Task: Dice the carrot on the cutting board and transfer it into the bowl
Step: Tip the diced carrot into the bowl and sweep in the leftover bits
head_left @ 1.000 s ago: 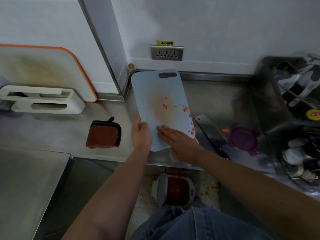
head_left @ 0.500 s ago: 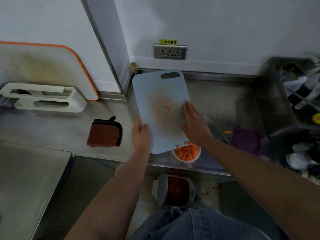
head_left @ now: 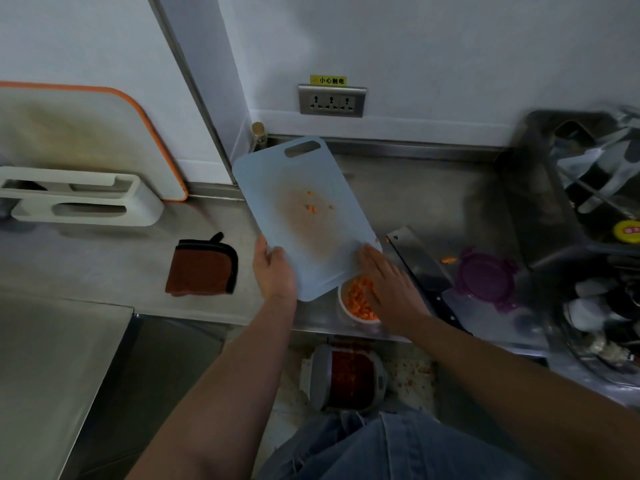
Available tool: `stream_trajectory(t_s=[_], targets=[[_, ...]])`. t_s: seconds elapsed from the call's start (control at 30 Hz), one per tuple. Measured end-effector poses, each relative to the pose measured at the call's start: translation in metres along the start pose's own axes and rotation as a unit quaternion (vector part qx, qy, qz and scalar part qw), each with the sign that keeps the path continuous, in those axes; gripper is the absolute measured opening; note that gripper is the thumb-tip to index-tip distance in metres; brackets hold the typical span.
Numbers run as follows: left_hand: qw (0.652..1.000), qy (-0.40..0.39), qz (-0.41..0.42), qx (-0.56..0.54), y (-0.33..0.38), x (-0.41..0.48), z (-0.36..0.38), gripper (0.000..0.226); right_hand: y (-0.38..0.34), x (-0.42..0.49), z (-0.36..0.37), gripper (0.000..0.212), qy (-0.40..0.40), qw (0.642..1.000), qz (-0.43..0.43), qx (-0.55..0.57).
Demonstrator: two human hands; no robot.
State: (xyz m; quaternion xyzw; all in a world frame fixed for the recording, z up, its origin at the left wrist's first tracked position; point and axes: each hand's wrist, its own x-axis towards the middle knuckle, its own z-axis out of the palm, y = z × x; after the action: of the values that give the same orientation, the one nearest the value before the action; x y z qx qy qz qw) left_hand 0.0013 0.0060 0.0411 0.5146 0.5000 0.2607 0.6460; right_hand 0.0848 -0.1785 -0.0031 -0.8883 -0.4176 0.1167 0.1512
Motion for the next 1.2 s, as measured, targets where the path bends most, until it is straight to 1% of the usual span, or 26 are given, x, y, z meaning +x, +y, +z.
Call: stream_trajectory(t_s=[0.1, 0.17, 0.23, 0.33, 0.43, 0.5, 0.57, 0.63, 0.7, 0.8, 0.9, 0.97, 1.0, 1.1, 1.17, 1.2], targets=[[0.999, 0.019, -0.015, -0.022, 0.001, -0.002, -0.001, 0.039, -0.011, 0.010, -0.001, 0.067, -0.013, 0.999, -0.043, -0.023], [0.998, 0.028, -0.026, -0.043, 0.003, -0.004, -0.003, 0.037, -0.012, 0.009, 0.000, 0.067, -0.019, 0.998, -0.050, -0.042], [0.998, 0.030, -0.031, -0.052, 0.003, -0.004, -0.007, 0.038, -0.006, 0.003, 0.005, 0.065, -0.025, 0.998, -0.030, -0.051], [0.998, 0.031, -0.025, -0.046, 0.000, -0.002, -0.012, 0.043, -0.002, -0.004, 0.007, 0.065, -0.020, 0.999, 0.012, -0.033], [0.998, 0.031, -0.024, -0.044, -0.001, -0.004, -0.015, 0.041, -0.013, 0.008, 0.000, 0.067, -0.001, 1.000, 0.002, -0.024], [0.997, 0.033, -0.039, -0.059, -0.001, -0.005, -0.015, 0.044, -0.022, 0.021, -0.005, 0.069, 0.005, 1.000, 0.015, -0.014], [0.995, 0.040, -0.052, -0.076, -0.001, -0.006, -0.017, 0.047, -0.026, 0.027, -0.005, 0.068, -0.011, 0.999, 0.045, -0.002], [0.996, 0.044, -0.050, -0.061, -0.003, -0.005, -0.021, 0.046, -0.024, 0.024, -0.001, 0.066, -0.022, 0.997, 0.074, 0.012], [0.996, 0.052, -0.050, -0.046, -0.011, 0.004, -0.026, 0.047, -0.018, 0.016, 0.003, 0.063, -0.017, 0.996, 0.079, 0.024], [0.993, 0.068, -0.080, -0.061, -0.022, 0.016, -0.029, 0.050, -0.010, 0.008, 0.004, 0.060, -0.002, 0.997, 0.076, 0.020], [0.991, 0.095, -0.081, -0.046, -0.028, 0.017, -0.027, 0.045, 0.000, -0.001, -0.002, 0.058, 0.034, 0.990, 0.139, 0.016], [0.991, 0.098, -0.078, -0.049, -0.030, 0.015, -0.023, 0.045, 0.010, -0.008, -0.001, 0.055, 0.033, 0.980, 0.195, 0.010], [0.990, 0.100, -0.084, -0.049, -0.033, 0.016, -0.020, 0.046, 0.014, -0.011, 0.000, 0.053, 0.017, 0.974, 0.223, 0.019], [0.987, 0.090, -0.103, -0.079, -0.039, 0.017, -0.012, 0.048, 0.022, -0.014, 0.002, 0.047, -0.047, 0.948, 0.296, 0.105], [0.986, 0.076, -0.112, -0.097, -0.045, 0.018, -0.008, 0.048, 0.024, -0.015, 0.004, 0.036, -0.074, 0.937, 0.308, 0.149], [0.986, 0.068, -0.119, -0.100, -0.047, 0.019, -0.007, 0.046, 0.025, -0.016, 0.006, 0.031, -0.074, 0.934, 0.306, 0.167]])
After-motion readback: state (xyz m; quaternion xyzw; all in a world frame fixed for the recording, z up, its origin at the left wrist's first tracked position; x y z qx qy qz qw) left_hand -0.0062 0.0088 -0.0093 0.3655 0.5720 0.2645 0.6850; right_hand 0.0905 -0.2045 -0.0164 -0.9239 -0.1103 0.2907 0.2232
